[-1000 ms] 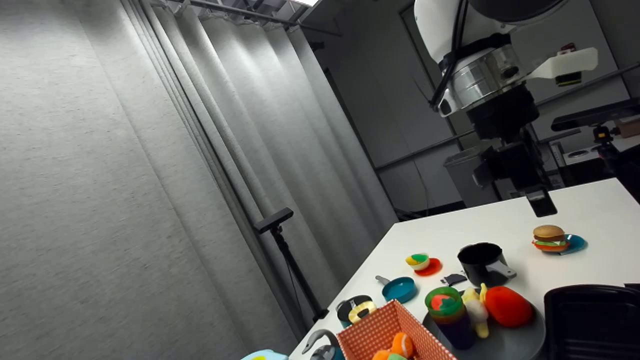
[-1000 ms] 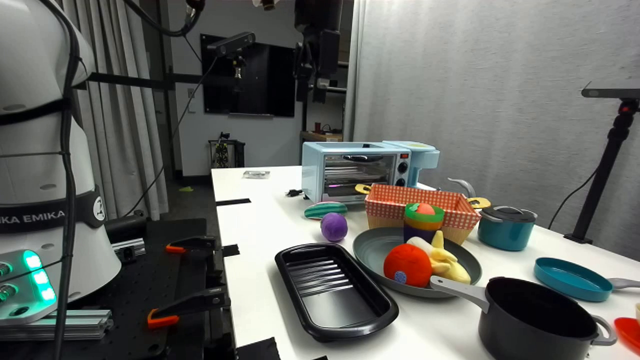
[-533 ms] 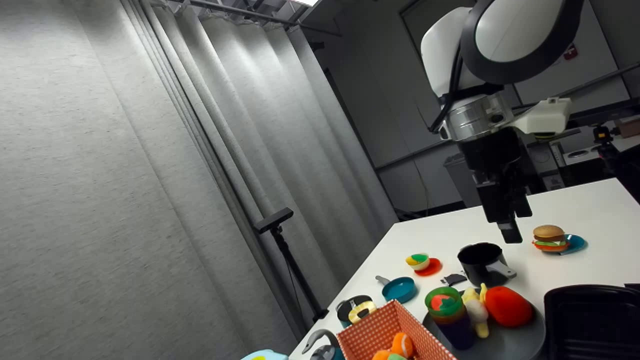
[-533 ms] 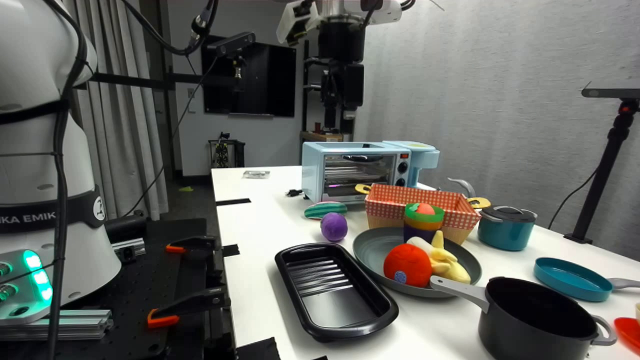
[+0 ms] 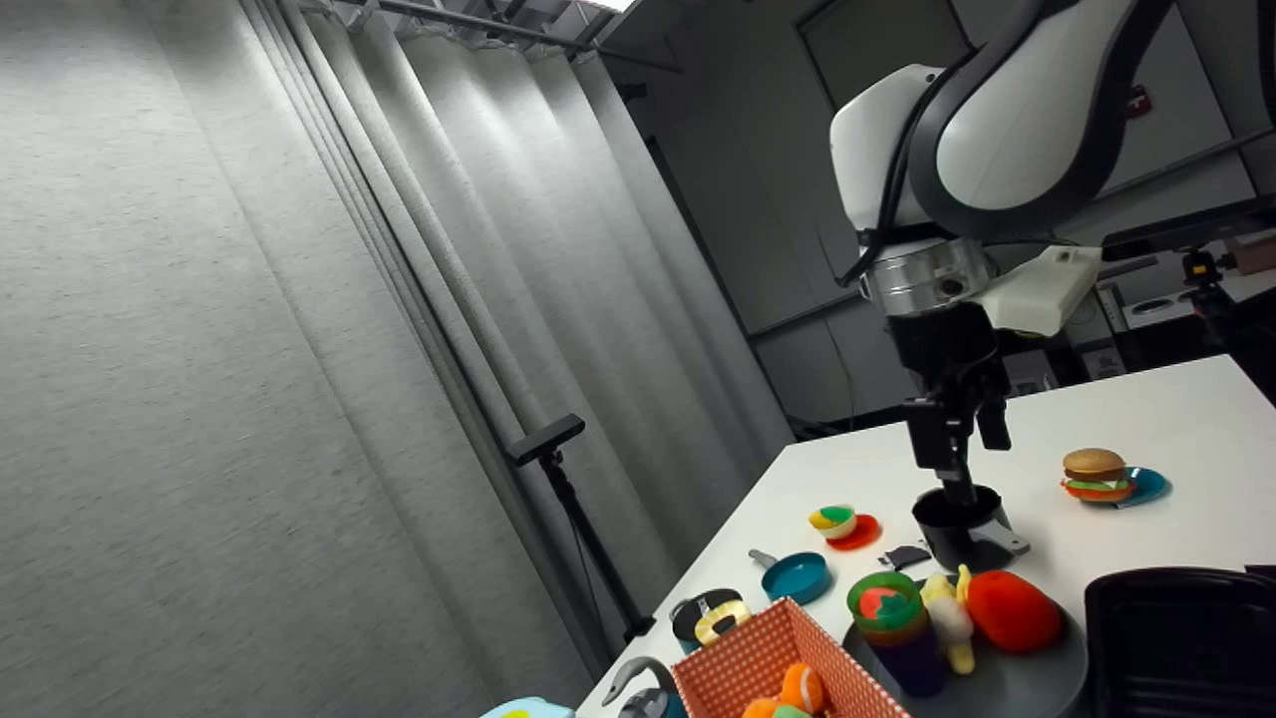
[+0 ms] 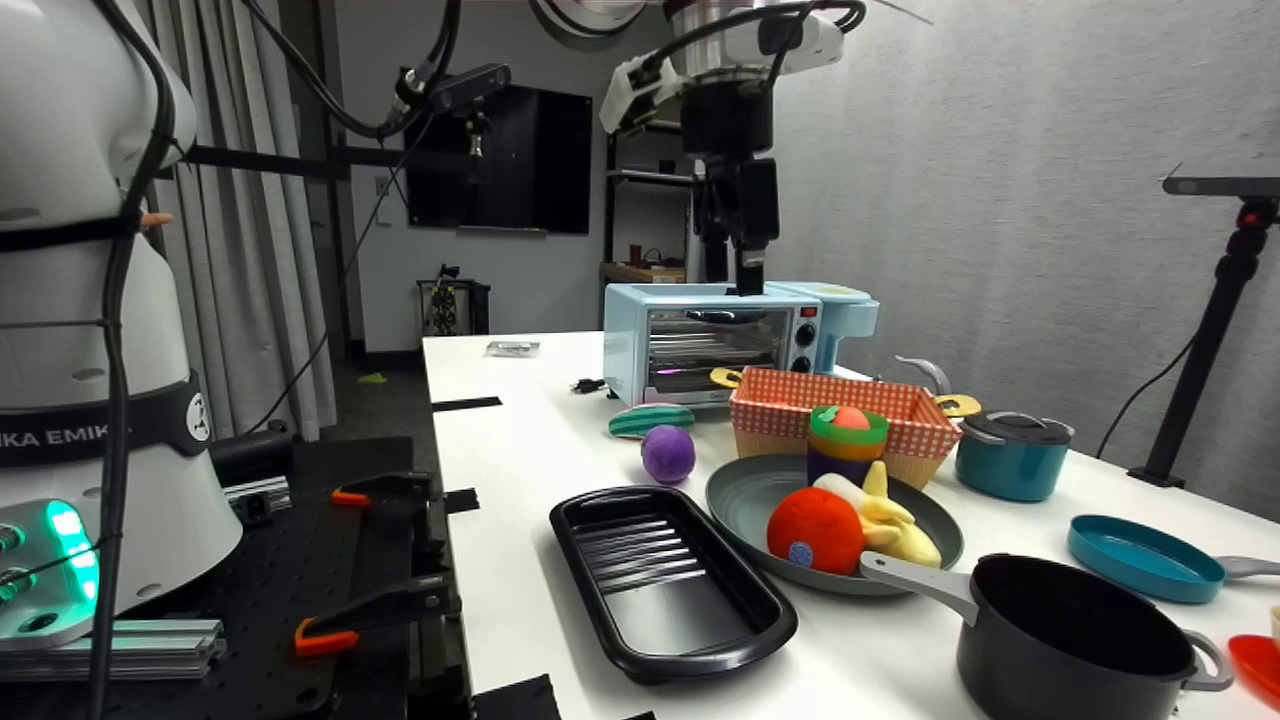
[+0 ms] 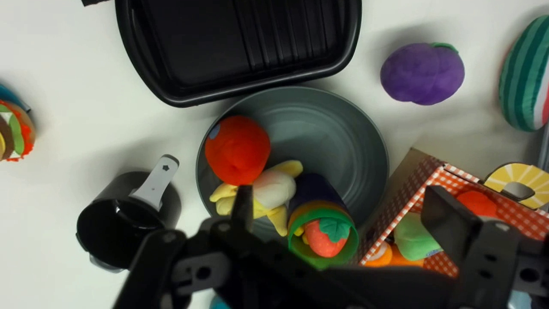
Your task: Swap the orange plushy in the green cup with the orange and white plushy in the box
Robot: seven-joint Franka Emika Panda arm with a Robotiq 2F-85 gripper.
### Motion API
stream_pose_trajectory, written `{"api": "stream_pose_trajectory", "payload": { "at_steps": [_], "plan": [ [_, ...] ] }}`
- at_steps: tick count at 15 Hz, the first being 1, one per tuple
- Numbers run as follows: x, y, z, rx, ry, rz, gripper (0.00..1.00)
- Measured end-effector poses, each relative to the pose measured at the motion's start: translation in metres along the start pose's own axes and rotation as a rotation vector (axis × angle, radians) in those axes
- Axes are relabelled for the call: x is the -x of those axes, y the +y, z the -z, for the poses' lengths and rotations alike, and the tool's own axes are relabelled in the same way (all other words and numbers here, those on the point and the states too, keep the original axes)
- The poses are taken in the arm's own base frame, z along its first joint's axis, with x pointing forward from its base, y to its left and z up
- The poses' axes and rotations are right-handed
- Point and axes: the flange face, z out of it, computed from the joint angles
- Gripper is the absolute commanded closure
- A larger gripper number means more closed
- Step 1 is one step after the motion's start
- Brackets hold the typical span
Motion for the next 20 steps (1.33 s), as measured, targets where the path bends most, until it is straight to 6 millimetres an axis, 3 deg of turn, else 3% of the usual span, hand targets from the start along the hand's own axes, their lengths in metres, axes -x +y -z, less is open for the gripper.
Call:
{"api": "stream_pose_trajectory", "payload": {
  "at_steps": [10,20],
  "plan": [
    [-0.049,-0.013,-0.020,0.066,0.050,-0.019,0.00],
    [-0.098,-0.036,-0.059,0.094,0.038,-0.016,0.00]
  ]
}}
